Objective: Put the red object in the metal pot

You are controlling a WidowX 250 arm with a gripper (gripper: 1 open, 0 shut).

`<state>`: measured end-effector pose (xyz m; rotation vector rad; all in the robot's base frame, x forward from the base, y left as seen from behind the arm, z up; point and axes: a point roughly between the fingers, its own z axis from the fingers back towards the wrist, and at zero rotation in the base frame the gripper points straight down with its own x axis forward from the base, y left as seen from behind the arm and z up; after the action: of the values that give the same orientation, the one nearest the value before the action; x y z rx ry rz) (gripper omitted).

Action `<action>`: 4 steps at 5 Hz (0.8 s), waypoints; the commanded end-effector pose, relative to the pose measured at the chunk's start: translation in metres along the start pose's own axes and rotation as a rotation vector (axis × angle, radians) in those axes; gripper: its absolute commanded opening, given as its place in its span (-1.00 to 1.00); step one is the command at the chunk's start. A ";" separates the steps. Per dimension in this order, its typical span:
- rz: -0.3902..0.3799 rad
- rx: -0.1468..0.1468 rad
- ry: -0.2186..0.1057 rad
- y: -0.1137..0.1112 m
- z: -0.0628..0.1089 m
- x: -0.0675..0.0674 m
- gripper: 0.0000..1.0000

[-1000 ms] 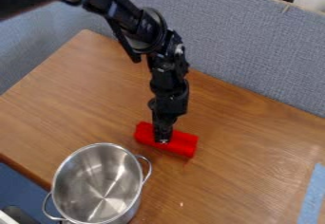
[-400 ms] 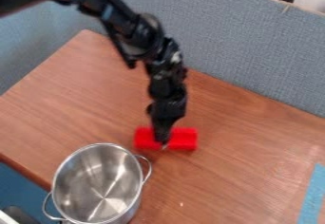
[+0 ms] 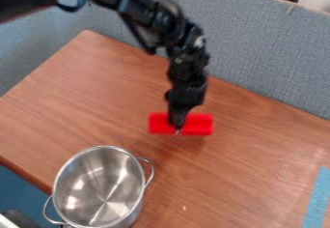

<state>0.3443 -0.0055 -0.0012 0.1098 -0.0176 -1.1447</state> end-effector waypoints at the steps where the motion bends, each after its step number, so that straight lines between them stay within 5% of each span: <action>1: -0.156 0.077 -0.002 -0.013 0.060 0.002 -1.00; 2: -0.192 0.105 0.015 -0.045 0.102 -0.022 -1.00; 3: -0.047 0.120 0.033 -0.058 0.121 -0.071 -1.00; 4: -0.009 0.114 -0.009 -0.063 0.120 -0.105 -1.00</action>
<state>0.2328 0.0540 0.1099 0.1808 -0.0689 -1.1506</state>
